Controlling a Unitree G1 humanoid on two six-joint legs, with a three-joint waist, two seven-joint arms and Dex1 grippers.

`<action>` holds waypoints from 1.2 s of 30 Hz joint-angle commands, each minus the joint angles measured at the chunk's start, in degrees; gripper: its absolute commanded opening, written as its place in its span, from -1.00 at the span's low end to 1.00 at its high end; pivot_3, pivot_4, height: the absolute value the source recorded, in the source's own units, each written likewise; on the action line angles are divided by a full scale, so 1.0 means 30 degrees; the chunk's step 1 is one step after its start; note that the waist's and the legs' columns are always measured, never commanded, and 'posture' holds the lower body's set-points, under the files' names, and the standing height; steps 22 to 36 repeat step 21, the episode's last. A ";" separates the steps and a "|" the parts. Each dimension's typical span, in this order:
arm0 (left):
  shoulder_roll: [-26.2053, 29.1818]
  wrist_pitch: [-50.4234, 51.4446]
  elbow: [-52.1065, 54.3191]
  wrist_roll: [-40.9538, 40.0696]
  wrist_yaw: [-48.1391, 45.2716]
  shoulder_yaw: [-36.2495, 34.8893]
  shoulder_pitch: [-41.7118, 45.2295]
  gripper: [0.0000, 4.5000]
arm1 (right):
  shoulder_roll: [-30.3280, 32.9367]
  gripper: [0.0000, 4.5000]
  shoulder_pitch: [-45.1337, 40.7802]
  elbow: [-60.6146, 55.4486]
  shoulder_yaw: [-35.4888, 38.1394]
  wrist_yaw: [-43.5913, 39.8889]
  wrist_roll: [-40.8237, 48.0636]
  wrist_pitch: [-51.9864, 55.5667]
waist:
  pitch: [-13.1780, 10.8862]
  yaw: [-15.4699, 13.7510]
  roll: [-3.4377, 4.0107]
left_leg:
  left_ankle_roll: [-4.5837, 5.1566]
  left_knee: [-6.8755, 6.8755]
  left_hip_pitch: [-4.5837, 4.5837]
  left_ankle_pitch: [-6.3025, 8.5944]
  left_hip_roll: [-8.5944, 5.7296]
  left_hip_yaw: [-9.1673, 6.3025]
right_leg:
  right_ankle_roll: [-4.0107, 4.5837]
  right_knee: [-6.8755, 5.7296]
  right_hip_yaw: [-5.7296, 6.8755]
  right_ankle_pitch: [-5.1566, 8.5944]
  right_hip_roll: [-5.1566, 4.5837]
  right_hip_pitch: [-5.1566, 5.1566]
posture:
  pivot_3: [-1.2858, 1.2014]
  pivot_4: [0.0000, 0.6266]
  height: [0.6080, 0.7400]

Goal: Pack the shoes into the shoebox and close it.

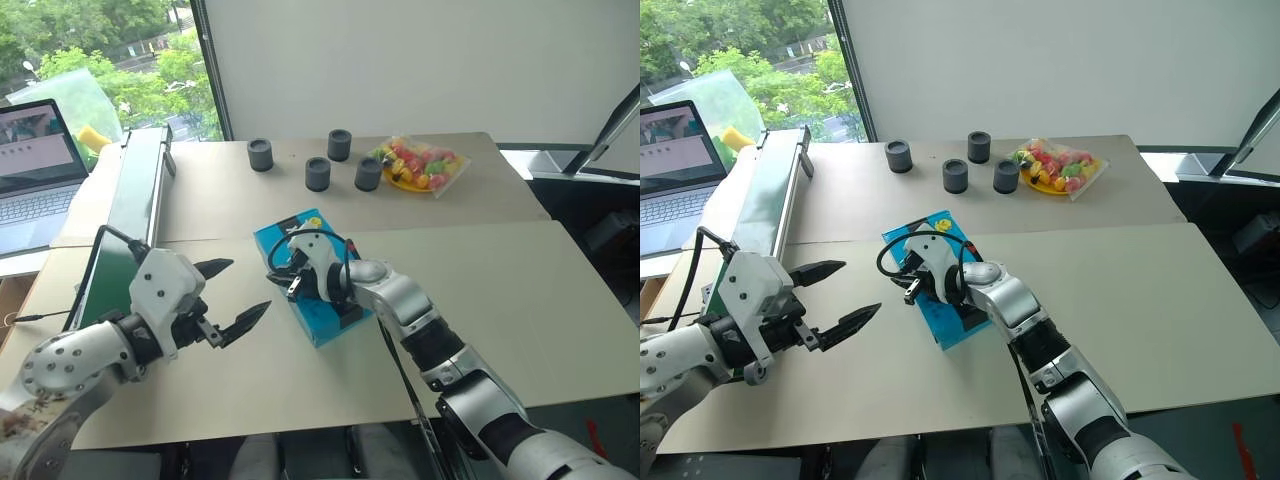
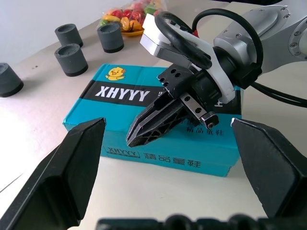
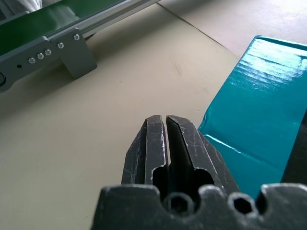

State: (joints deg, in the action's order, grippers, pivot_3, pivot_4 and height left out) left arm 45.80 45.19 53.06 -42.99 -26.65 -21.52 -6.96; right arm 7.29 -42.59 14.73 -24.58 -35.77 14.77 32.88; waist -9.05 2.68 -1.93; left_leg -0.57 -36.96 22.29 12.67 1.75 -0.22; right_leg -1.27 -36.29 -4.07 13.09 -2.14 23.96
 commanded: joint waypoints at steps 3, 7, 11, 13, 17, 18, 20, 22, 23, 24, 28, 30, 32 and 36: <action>-0.0457 -0.0131 0.0524 0.0180 0.1075 -0.0147 0.0029 1.00 | -0.0538 -0.77 0.1038 0.0076 0.0246 0.0117 -0.0361 0.1376 | 0.0034 -0.0009 -0.0005 | 0.0000 0.0003 0.0000 0.0000 0.0000 0.0003 | 0.0002 -0.0003 -0.0001 0.0001 0.0001 0.0002 | 0.03 -0.52 1.00; -0.1517 -0.0101 -0.0239 0.0410 0.2525 -0.0140 0.0482 1.00 | -0.1493 -0.77 0.0309 -0.1251 0.3335 0.1355 0.1133 0.2101 | 0.0035 -0.0004 -0.0008 | 0.0000 0.0006 0.0013 0.0001 0.0000 0.0004 | 0.0003 -0.0007 -0.0005 0.0000 0.0000 0.0022 | 0.03 -0.52 1.00; -0.2918 -0.0024 -0.0985 0.0688 0.4277 -0.0389 0.1044 1.00 | -0.1172 -0.77 -0.1426 -0.2533 0.8847 0.2944 0.4237 0.3626 | 0.0026 -0.0127 -0.0010 | 0.0000 -0.0001 0.0076 -0.0001 -0.0004 -0.0011 | 0.0007 -0.0022 -0.0001 -0.0005 0.0005 0.0073 | 0.03 -0.52 1.00; -0.4717 -0.0085 -0.1812 0.0510 0.6234 -0.0823 0.1609 1.00 | 0.0127 -0.77 -0.2330 -0.2594 1.1803 0.3603 0.5879 0.4427 | 0.0025 -0.0197 -0.0008 | 0.0000 -0.0015 0.0128 -0.0001 -0.0014 -0.0035 | -0.0005 -0.0006 0.0009 -0.0013 -0.0003 0.0096 | 0.03 -0.52 1.00; -0.7648 -0.0336 -0.2919 0.1587 0.9594 -0.1150 0.2400 1.00 | 0.3390 -0.77 -0.2336 -0.2546 1.2762 0.4022 0.4782 0.4268 | 0.0037 -0.0500 -0.0027 | 0.0015 -0.0011 0.0183 0.0009 -0.0043 -0.0071 | -0.0026 0.0055 0.0063 -0.0023 -0.0057 0.0097 | 0.03 -0.52 1.00; -0.8135 -0.0338 -0.2935 0.1743 1.0119 -0.1136 0.2529 1.00 | 0.3950 -0.77 -0.2124 -0.2562 1.2263 0.4213 0.4094 0.4061 | 0.0038 -0.0502 -0.0028 | 0.0032 -0.0010 0.0190 0.0020 -0.0047 -0.0075 | -0.0025 0.0060 0.0067 -0.0022 -0.0057 0.0097 | 0.03 -0.52 1.00; -0.9047 -0.0559 -0.2948 0.2185 1.1056 -0.0917 0.2756 1.00 | 0.4728 -0.77 -0.1789 -0.2282 1.1658 0.4877 0.2851 0.3602 | 0.0040 -0.0423 -0.0032 | 0.0063 -0.0009 0.0201 0.0040 -0.0048 -0.0050 | -0.0027 0.0065 0.0048 -0.0020 -0.0061 0.0106 | 0.03 -0.52 1.00; -0.9253 -0.0633 -0.2928 0.2430 1.1288 -0.0789 0.2776 1.00 | 0.4845 -0.77 -0.1663 -0.2213 1.1525 0.5152 0.2446 0.3410 | 0.0040 -0.0423 -0.0032 | 0.0062 -0.0009 0.0196 0.0040 -0.0046 -0.0033 | -0.0026 0.0063 0.0032 -0.0021 -0.0059 0.0114 | 0.03 -0.52 1.00; -0.9253 -0.0633 -0.2928 0.2430 1.1288 -0.0789 0.2776 1.00 | 0.4845 -0.77 -0.1663 -0.2213 1.1525 0.5152 0.2446 0.3410 | 0.0040 -0.0423 -0.0032 | 0.0062 -0.0009 0.0196 0.0040 -0.0046 -0.0033 | -0.0026 0.0063 0.0032 -0.0021 -0.0059 0.0114 | 0.03 -0.52 1.00; -0.9253 -0.0633 -0.2928 0.2430 1.1288 -0.0789 0.2776 1.00 | 0.4845 -0.77 -0.1663 -0.2213 1.1525 0.5152 0.2446 0.3410 | 0.0040 -0.0423 -0.0032 | 0.0062 -0.0009 0.0196 0.0040 -0.0046 -0.0033 | -0.0026 0.0063 0.0032 -0.0021 -0.0059 0.0114 | 0.03 -0.52 1.00; -0.9253 -0.0633 -0.2928 0.2430 1.1288 -0.0789 0.2776 1.00 | 0.4845 -0.77 -0.1663 -0.2213 1.1525 0.5152 0.2446 0.3410 | 0.0040 -0.0423 -0.0032 | 0.0062 -0.0009 0.0196 0.0040 -0.0046 -0.0033 | -0.0026 0.0063 0.0032 -0.0021 -0.0059 0.0114 | 0.03 -0.52 1.00; -0.9253 -0.0633 -0.2928 0.2430 1.1288 -0.0789 0.2776 1.00 | 0.4845 -0.77 -0.1663 -0.2213 1.1525 0.5152 0.2446 0.3410 | 0.0040 -0.0423 -0.0032 | 0.0062 -0.0009 0.0196 0.0040 -0.0046 -0.0033 | -0.0026 0.0063 0.0032 -0.0021 -0.0059 0.0114 | 0.03 -0.52 1.00; -0.9253 -0.0633 -0.2928 0.2430 1.1288 -0.0789 0.2776 1.00 | 0.4845 -0.77 -0.1663 -0.2213 1.1525 0.5152 0.2446 0.3410 | 0.0040 -0.0423 -0.0032 | 0.0062 -0.0009 0.0196 0.0040 -0.0046 -0.0033 | -0.0026 0.0063 0.0032 -0.0021 -0.0059 0.0114 | 0.03 -0.52 1.00; -0.9253 -0.0633 -0.2928 0.2430 1.1288 -0.0789 0.2776 1.00 | 0.4845 -0.77 -0.1663 -0.2213 1.1525 0.5152 0.2446 0.3410 | 0.0040 -0.0423 -0.0032 | 0.0062 -0.0009 0.0196 0.0040 -0.0046 -0.0033 | -0.0026 0.0063 0.0032 -0.0021 -0.0059 0.0114 | 0.03 -0.52 1.00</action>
